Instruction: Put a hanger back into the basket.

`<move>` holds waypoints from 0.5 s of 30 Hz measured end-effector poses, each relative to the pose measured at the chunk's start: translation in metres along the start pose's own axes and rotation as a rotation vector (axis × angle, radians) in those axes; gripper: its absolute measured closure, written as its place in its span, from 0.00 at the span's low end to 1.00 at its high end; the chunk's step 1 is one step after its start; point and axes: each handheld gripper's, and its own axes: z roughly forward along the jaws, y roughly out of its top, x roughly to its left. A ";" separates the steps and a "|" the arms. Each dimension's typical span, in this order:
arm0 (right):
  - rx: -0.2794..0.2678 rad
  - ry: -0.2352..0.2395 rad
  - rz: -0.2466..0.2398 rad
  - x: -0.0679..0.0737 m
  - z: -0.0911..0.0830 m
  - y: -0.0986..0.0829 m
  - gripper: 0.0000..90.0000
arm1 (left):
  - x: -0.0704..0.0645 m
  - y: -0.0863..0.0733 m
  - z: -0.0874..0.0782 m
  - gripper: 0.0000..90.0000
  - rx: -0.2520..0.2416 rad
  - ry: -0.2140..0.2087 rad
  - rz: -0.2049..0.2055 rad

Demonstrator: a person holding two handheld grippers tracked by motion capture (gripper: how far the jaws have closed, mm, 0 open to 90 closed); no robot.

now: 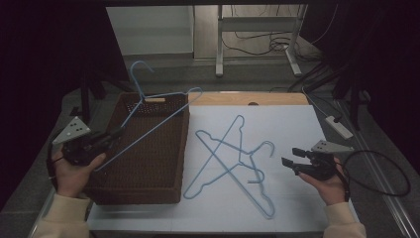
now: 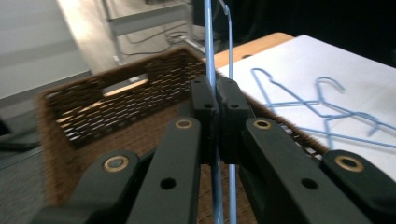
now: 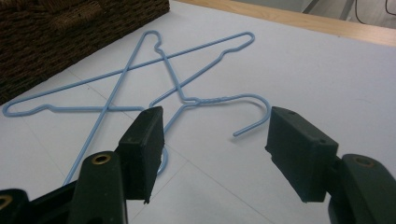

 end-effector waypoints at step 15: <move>0.016 0.006 0.005 0.002 0.004 -0.002 0.41 | 0.024 -0.037 -0.015 0.97 0.078 0.095 -0.059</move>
